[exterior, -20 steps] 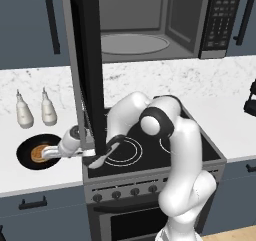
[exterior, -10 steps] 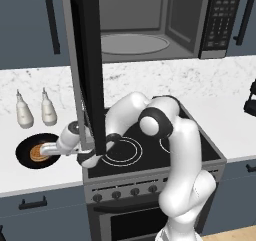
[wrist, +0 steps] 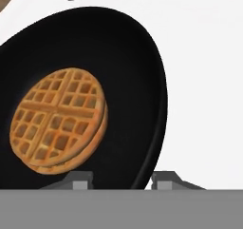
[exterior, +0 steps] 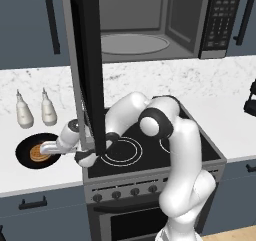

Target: Open the microwave, place the bowl with waffle inside the microwave, then close the microwave door and turn it on.

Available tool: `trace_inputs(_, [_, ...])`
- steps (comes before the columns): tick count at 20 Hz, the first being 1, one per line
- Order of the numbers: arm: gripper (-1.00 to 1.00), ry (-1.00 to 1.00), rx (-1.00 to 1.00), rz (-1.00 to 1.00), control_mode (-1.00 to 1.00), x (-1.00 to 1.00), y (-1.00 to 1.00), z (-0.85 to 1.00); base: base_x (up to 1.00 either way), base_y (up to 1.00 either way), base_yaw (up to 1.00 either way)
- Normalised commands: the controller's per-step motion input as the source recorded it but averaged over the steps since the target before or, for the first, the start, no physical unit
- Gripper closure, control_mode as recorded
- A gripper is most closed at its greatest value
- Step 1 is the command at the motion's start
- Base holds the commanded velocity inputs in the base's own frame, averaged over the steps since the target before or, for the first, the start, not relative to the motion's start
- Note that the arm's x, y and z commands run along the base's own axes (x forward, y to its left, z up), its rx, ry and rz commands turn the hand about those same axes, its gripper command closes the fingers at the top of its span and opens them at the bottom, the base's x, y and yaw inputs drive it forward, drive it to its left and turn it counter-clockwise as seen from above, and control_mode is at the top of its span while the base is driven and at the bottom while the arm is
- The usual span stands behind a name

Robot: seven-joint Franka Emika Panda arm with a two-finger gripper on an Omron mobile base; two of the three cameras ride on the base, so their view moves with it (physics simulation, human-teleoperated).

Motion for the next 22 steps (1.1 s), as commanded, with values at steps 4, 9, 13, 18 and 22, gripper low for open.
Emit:
trace_inputs(4, [1.0,0.0,0.0,0.0,-1.0,0.0,0.0,0.0,0.0,0.0,0.0])
trace_inputs(9, [1.0,0.0,0.0,-0.09,-1.0,-0.05,-0.27,0.23,0.0,0.0,0.0])
trace_inputs(13, [1.0,-0.01,0.01,-0.14,-1.0,-0.35,-0.88,0.29,0.0,0.0,0.0])
trace_inputs(18, [1.0,0.0,0.0,-0.18,-1.0,-0.24,-0.9,0.48,0.0,0.0,0.0])
trace_inputs(22, [1.0,0.0,0.0,-0.24,-1.0,-0.13,-0.76,0.84,0.0,0.0,0.0])
